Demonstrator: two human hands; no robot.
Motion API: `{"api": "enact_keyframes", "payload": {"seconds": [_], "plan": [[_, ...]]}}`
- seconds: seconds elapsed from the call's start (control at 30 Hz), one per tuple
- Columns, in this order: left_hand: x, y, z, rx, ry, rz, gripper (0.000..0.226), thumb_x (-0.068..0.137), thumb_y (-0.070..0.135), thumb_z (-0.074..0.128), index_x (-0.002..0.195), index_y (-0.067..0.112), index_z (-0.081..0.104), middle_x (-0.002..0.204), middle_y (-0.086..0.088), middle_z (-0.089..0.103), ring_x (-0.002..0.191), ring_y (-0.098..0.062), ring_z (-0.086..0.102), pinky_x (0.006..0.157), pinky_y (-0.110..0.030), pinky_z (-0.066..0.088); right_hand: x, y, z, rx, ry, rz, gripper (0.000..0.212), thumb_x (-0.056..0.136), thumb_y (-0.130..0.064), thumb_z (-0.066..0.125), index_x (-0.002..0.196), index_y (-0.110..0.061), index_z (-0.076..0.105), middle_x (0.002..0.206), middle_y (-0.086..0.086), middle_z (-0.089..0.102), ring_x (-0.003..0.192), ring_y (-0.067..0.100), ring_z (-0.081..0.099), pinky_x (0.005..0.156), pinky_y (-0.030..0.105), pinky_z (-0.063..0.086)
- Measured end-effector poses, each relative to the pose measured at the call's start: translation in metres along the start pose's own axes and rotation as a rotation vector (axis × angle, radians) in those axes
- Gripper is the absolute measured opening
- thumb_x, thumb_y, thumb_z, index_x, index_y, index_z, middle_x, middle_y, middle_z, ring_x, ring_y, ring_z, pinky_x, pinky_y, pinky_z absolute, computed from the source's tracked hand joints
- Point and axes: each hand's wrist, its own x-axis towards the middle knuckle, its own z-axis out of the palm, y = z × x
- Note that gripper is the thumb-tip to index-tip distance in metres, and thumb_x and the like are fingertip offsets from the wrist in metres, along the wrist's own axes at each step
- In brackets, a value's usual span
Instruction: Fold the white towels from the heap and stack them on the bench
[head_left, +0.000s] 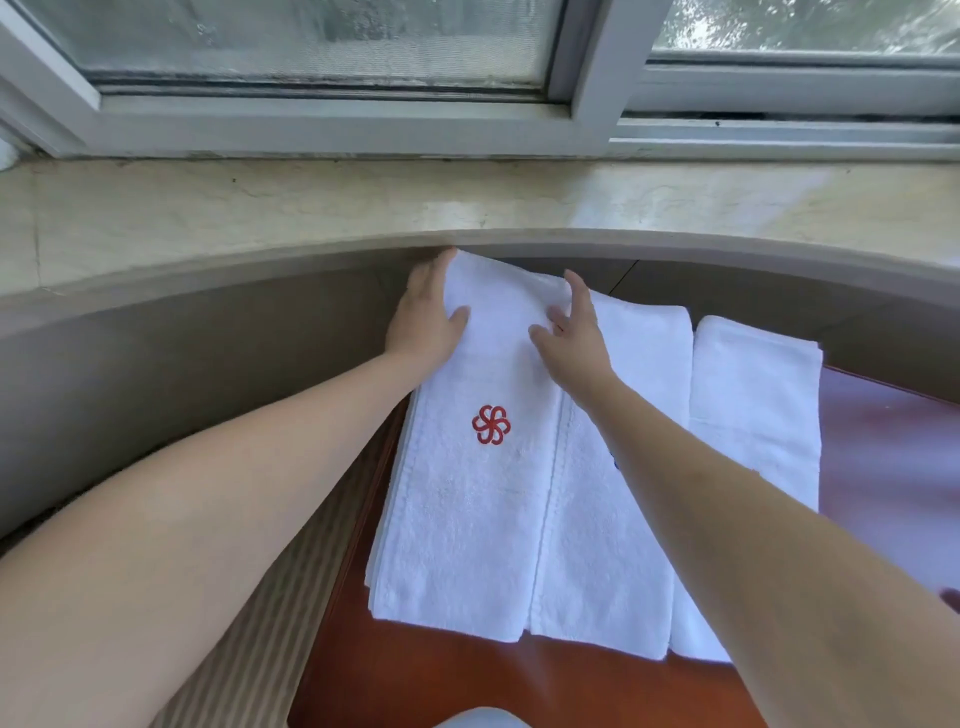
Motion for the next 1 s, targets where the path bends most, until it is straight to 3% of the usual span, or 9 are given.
{"api": "enact_keyframes", "payload": {"seconds": [0.07,0.13,0.17,0.23,0.37,0.5,0.67,0.87,1.0], "plan": [[-0.014,-0.004,0.006,0.225,0.007,0.106,0.067,0.1,0.02,0.056,0.16,0.03,0.027,0.168,-0.005,0.012,0.151,-0.032,0.019,0.118,-0.048,0.032,-0.011,0.003,0.0,-0.106,-0.024,-0.111,0.09,0.088,-0.015,0.062,0.157,-0.046,0.014,0.165,-0.019,0.011,0.115,-0.011,0.051,0.079,0.02,0.05],[-0.027,-0.006,0.009,0.434,-0.031,0.275,0.054,0.103,0.018,0.048,0.155,0.029,0.038,0.169,-0.005,0.011,0.156,-0.031,0.008,0.125,-0.047,0.015,-0.025,0.008,0.004,-0.299,-0.067,-0.188,0.088,0.086,-0.019,0.066,0.158,-0.041,0.019,0.168,-0.016,0.005,0.113,-0.01,0.054,0.075,0.022,0.05],[-0.034,-0.008,0.011,0.502,-0.088,0.349,0.049,0.105,0.021,0.044,0.153,0.03,0.041,0.169,-0.003,0.016,0.157,-0.028,0.007,0.126,-0.045,0.009,-0.032,0.013,0.007,-0.408,-0.096,-0.208,0.083,0.088,-0.024,0.067,0.158,-0.034,0.025,0.169,-0.012,0.007,0.129,0.0,0.049,0.086,0.029,0.052],[-0.052,-0.012,0.015,0.601,-0.209,0.434,0.049,0.107,0.036,0.04,0.155,0.032,0.036,0.169,0.0,0.02,0.157,-0.024,0.009,0.127,-0.042,0.001,-0.051,0.027,0.015,-0.595,-0.153,-0.22,0.074,0.093,-0.034,0.064,0.158,-0.023,0.031,0.17,-0.003,0.013,0.154,0.015,0.018,0.117,0.039,0.036],[-0.099,-0.032,0.018,0.725,-0.39,0.49,0.08,0.096,0.071,0.038,0.163,0.035,0.013,0.172,-0.002,0.001,0.158,-0.026,-0.001,0.127,-0.046,-0.003,-0.102,0.041,0.024,-0.722,-0.182,-0.203,0.072,0.098,-0.043,0.057,0.16,-0.022,0.027,0.171,0.001,0.01,0.158,0.024,0.006,0.127,0.04,0.015],[-0.143,-0.054,0.015,0.801,-0.452,0.45,0.094,0.09,0.079,0.04,0.162,0.037,-0.004,0.171,0.0,-0.015,0.157,-0.024,-0.014,0.123,-0.044,-0.013,-0.154,0.051,0.027,-0.827,-0.25,-0.166,0.074,0.098,-0.045,0.055,0.161,-0.023,0.022,0.172,0.002,0.002,0.158,0.025,0.005,0.127,0.039,0.014],[-0.205,-0.073,0.005,0.807,-0.488,0.366,0.097,0.088,0.075,0.048,0.162,0.038,-0.003,0.17,0.001,-0.017,0.156,-0.023,-0.016,0.125,-0.046,-0.008,-0.234,0.068,0.039,-0.93,-0.285,-0.132,0.08,0.1,-0.047,0.052,0.164,-0.019,0.013,0.172,0.007,-0.002,0.157,0.024,0.01,0.127,0.036,0.014],[-0.291,-0.085,0.001,0.753,-0.448,0.242,0.076,0.098,0.045,0.051,0.162,0.033,0.012,0.171,-0.002,-0.005,0.157,-0.028,-0.004,0.126,-0.044,0.005,-0.322,0.081,0.051,-0.95,-0.365,-0.12,0.079,0.101,-0.043,0.052,0.163,-0.014,0.012,0.171,0.009,0.001,0.156,0.027,0.013,0.127,0.039,0.013],[-0.342,-0.07,0.014,0.765,-0.423,0.193,0.065,0.1,0.042,0.048,0.159,0.029,0.025,0.169,-0.003,0.012,0.157,-0.029,-0.002,0.127,-0.046,-0.002,-0.359,0.086,0.039,-0.936,-0.405,-0.107,0.07,0.101,-0.043,0.053,0.159,-0.014,0.027,0.166,0.007,0.026,0.15,0.027,0.028,0.124,0.039,0.021]]}}
